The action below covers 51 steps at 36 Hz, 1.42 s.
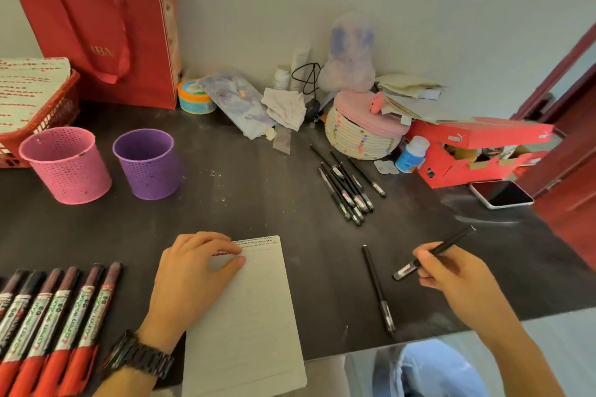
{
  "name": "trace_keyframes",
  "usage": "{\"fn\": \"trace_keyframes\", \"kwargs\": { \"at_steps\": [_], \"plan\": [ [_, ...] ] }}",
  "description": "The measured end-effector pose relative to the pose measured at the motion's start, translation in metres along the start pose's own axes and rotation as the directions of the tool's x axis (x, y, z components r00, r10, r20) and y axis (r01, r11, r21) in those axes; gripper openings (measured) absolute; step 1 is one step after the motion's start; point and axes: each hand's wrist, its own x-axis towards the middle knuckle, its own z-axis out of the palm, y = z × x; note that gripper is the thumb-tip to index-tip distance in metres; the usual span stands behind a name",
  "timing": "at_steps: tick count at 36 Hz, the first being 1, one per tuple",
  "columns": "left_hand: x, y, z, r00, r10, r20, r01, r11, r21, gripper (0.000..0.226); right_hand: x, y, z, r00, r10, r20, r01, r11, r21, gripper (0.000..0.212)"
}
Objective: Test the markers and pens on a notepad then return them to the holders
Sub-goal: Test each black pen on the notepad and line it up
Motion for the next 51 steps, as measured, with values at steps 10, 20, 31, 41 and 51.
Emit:
{"fn": "trace_keyframes", "kwargs": {
  "at_steps": [10, 20, 31, 41, 51],
  "plan": [
    [0.0, 0.0, -0.001, 1.0, 0.012, -0.001, -0.012, 1.0, -0.015, 0.007, 0.008, 0.008, 0.006, 0.973, 0.137, 0.185, -0.043, 0.897, -0.441, 0.019],
    [0.0, 0.0, -0.001, 1.0, 0.015, 0.003, -0.015, 1.0, -0.012, 0.011, 0.008, 0.011, 0.026, 0.966, 0.154, 0.209, -0.014, 0.833, -0.553, 0.028],
    [0.0, 0.0, -0.001, 0.999, 0.038, 0.006, -0.038, 0.999, -0.012, 0.014, 0.008, 0.014, 0.031, 0.978, 0.084, 0.192, 0.039, 0.829, -0.558, 0.01],
    [0.0, 0.001, -0.001, 1.0, 0.027, 0.001, -0.027, 0.999, -0.021, 0.013, 0.005, 0.015, 0.033, 0.976, 0.071, 0.206, 0.056, 0.831, -0.553, 0.011],
    [0.0, 0.001, 0.0, 1.0, 0.023, 0.01, -0.023, 1.0, -0.007, 0.013, 0.003, 0.016, 0.037, 0.976, 0.049, 0.212, 0.08, 0.828, -0.556, 0.01]
  ]
}}
